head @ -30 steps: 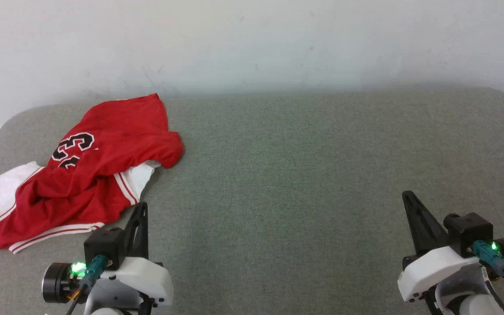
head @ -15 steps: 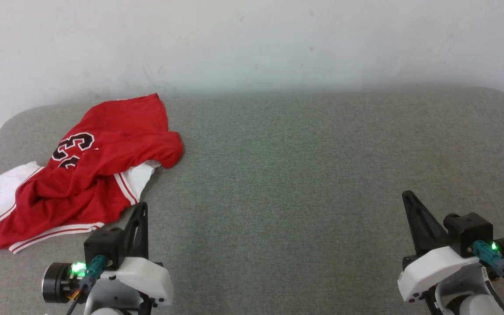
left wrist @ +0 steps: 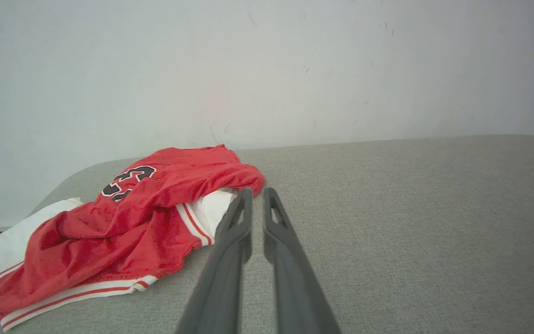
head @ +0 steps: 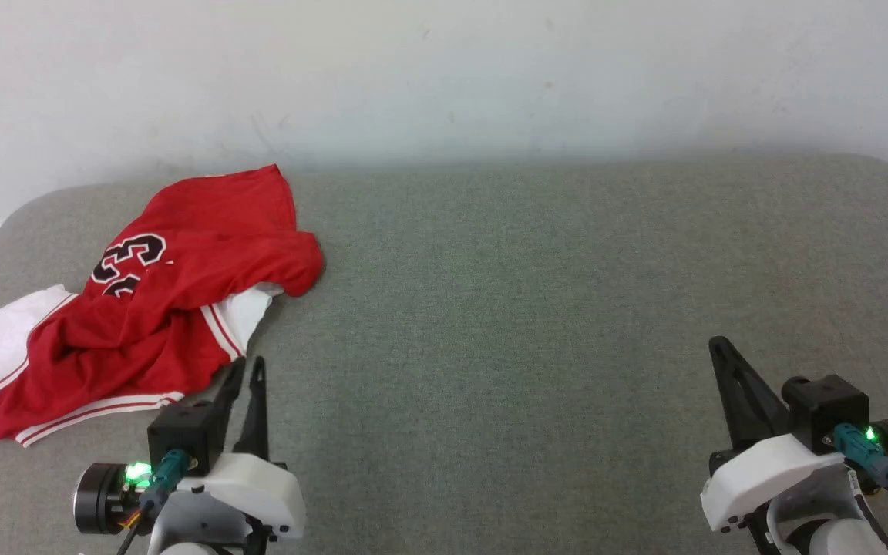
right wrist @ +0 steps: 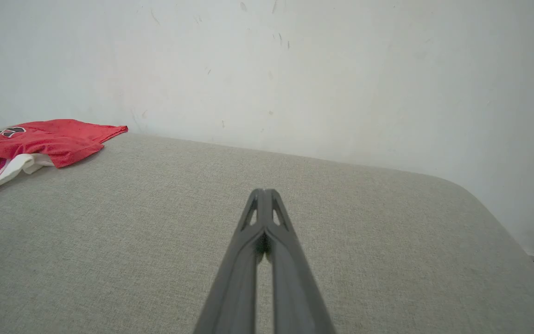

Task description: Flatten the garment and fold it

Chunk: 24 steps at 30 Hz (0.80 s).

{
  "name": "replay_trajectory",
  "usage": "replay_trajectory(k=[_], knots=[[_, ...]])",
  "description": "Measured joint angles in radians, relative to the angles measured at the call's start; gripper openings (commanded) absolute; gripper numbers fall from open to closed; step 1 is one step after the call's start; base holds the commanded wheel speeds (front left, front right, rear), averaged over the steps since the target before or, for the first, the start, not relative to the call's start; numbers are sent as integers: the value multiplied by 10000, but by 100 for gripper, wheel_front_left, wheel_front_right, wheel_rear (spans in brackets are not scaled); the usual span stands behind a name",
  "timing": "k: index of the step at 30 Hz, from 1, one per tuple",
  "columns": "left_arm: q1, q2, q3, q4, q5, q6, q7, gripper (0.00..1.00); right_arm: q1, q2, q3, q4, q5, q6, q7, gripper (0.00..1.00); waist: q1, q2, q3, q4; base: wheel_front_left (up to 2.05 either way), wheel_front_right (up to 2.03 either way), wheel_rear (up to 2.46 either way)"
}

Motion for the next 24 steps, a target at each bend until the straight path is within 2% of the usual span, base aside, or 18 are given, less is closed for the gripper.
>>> replay_trajectory(k=[24], knots=[[99,0,-2,-23,-169,-23,-389,100,61,0,-349,88,140,0,-397,100,1,0,-3,87,0,0,0]])
